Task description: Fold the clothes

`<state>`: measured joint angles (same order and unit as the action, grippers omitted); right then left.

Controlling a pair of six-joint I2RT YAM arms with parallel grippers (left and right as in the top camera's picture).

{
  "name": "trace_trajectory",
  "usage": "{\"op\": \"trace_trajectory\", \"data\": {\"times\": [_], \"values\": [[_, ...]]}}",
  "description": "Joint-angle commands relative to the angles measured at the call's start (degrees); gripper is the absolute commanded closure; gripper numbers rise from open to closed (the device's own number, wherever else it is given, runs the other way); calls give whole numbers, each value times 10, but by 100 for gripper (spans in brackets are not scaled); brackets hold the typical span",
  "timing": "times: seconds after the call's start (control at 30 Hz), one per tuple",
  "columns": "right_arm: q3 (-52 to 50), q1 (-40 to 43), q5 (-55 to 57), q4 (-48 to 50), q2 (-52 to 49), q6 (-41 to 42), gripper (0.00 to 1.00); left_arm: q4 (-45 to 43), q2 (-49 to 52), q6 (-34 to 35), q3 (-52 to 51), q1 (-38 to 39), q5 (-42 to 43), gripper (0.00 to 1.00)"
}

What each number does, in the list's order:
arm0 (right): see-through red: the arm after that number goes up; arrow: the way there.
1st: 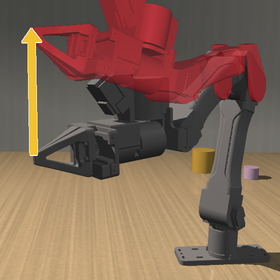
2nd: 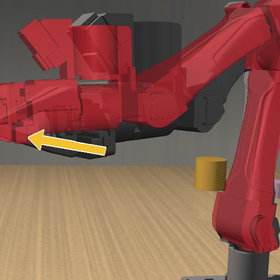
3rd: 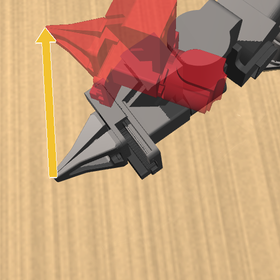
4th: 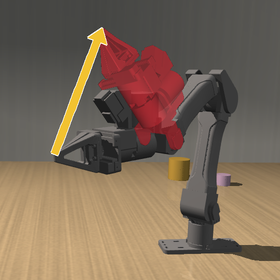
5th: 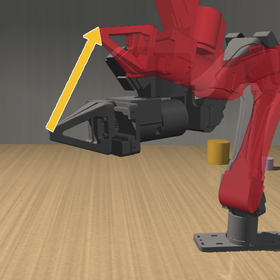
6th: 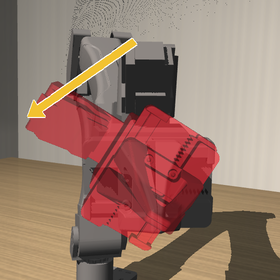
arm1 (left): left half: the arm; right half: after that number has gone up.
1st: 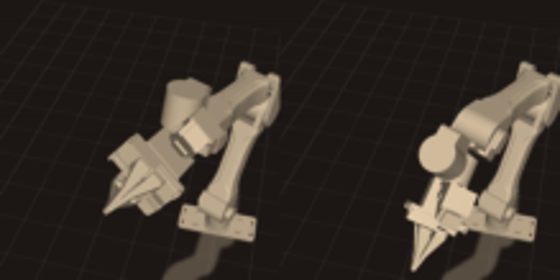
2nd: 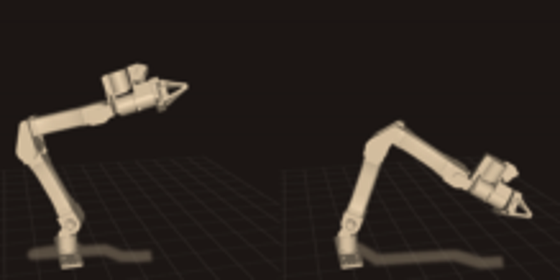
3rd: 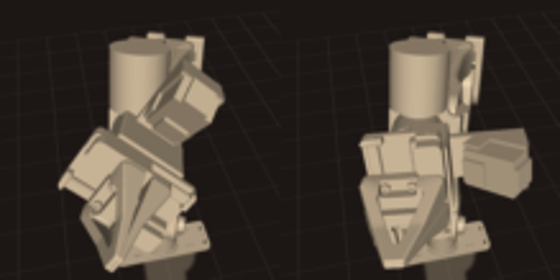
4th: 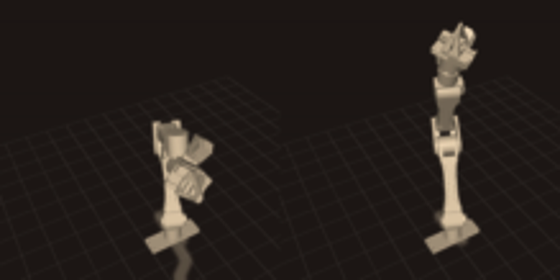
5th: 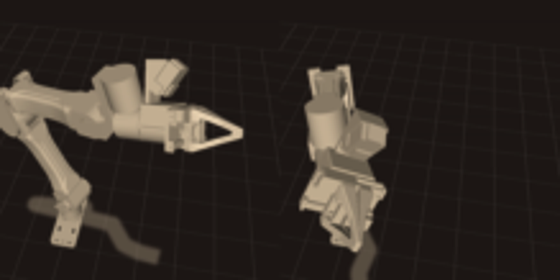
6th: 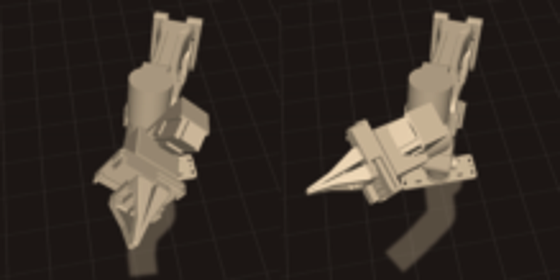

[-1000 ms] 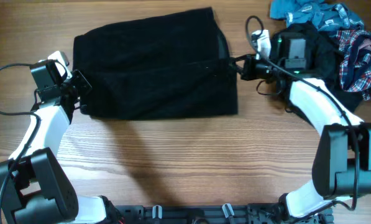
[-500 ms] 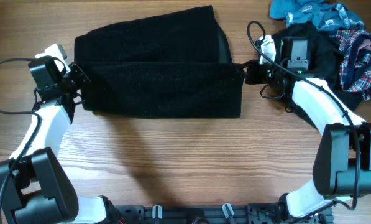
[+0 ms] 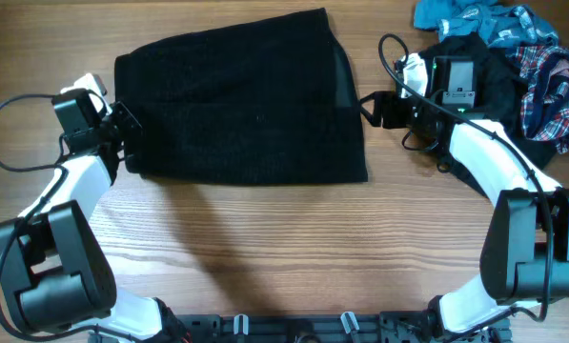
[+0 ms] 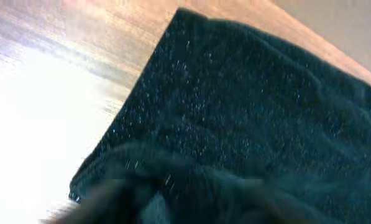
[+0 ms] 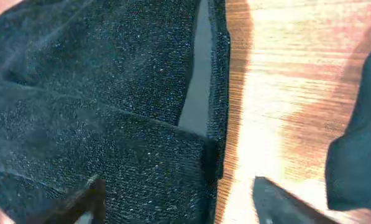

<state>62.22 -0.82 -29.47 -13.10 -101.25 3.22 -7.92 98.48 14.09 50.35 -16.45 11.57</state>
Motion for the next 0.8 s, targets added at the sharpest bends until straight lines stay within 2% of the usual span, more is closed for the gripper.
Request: {"op": "trace_trajectory", "data": {"times": [0.0, 0.23, 0.37, 0.5, 0.57, 0.7, 0.77], "values": [[9, 1, 12, 4, -6, -5, 18, -21, 1, -1, 3, -1, -10, 0], [30, 2, -37, -33, 3, -11, 7, 1, -2, -1, 32, -4, -10, 0], [74, -1, -87, -111, 20, -66, 6, 85, -20, -2, 75, -4, -9, 0], [85, -7, -101, -147, 25, -93, 6, 151, -45, -15, 108, -4, -7, 0], [85, -21, -100, -190, 24, -116, 6, 244, -77, -52, 151, 0, -6, 0], [85, -47, -100, -211, 24, -124, 12, 336, -100, -110, 173, 30, -5, 0], [85, -66, -93, -210, 24, -137, 20, 362, -97, -114, 173, 52, -5, 0]]}}
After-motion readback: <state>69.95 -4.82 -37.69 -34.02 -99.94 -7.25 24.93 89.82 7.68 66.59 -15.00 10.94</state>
